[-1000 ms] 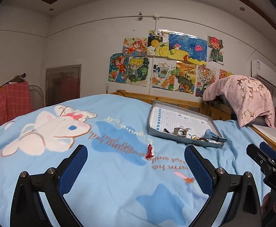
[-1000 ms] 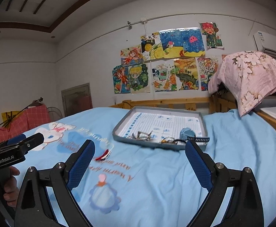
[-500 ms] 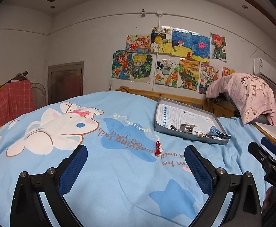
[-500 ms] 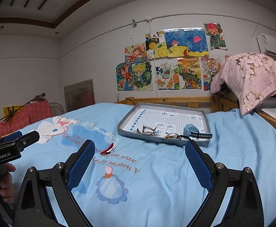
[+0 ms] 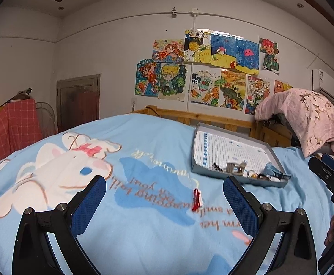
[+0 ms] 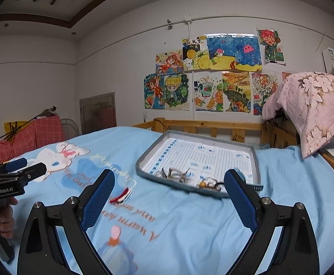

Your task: Organize jewelry

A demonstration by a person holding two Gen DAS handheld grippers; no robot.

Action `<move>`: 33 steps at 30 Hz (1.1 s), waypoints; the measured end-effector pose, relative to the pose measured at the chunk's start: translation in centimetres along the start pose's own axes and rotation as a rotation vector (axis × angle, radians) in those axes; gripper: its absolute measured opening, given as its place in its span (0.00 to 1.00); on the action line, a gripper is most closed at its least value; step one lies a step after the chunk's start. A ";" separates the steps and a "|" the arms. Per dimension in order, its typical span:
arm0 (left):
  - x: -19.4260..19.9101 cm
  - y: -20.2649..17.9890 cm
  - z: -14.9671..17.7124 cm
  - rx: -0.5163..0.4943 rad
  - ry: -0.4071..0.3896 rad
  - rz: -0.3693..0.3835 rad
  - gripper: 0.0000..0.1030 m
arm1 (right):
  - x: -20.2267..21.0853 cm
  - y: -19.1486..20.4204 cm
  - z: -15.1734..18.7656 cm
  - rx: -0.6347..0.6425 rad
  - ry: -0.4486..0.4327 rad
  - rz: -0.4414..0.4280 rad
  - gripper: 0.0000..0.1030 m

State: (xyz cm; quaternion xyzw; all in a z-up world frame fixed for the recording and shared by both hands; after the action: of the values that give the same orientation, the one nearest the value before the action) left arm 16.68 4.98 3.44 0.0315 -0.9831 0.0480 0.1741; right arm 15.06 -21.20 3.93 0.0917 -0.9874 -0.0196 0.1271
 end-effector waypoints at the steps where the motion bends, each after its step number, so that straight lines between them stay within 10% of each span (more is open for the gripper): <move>1: -0.4 -0.1 -0.3 0.000 -0.004 0.000 1.00 | -0.5 0.0 -0.4 0.002 -0.006 0.000 0.91; 14: -6.5 -0.4 -2.2 -0.028 -0.012 -0.019 1.00 | -7.8 0.7 -2.3 0.031 0.004 -0.012 0.91; 27: -11.0 -0.6 1.7 -0.089 0.089 0.030 1.00 | -14.4 1.5 2.6 0.013 0.134 -0.144 0.90; 33: -11.9 -1.2 3.6 -0.146 0.155 0.095 0.91 | -15.7 1.9 4.6 0.033 0.196 -0.189 0.70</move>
State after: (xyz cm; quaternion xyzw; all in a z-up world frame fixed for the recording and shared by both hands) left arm 26.70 3.93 -3.95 -0.0315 -0.9679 -0.0132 0.2489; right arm 28.49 -16.34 -4.29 0.1878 -0.9575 -0.0061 0.2189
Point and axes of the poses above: each gripper's, at about its wrist camera, not at the fingertips, and x roughly against the way its jaws point, y to its left, z to its underside, the point moved 3 cm from there along -x, roughly the way its jaws point, and after that the axes turned 3 degrees about y, right-handed, at the moved point
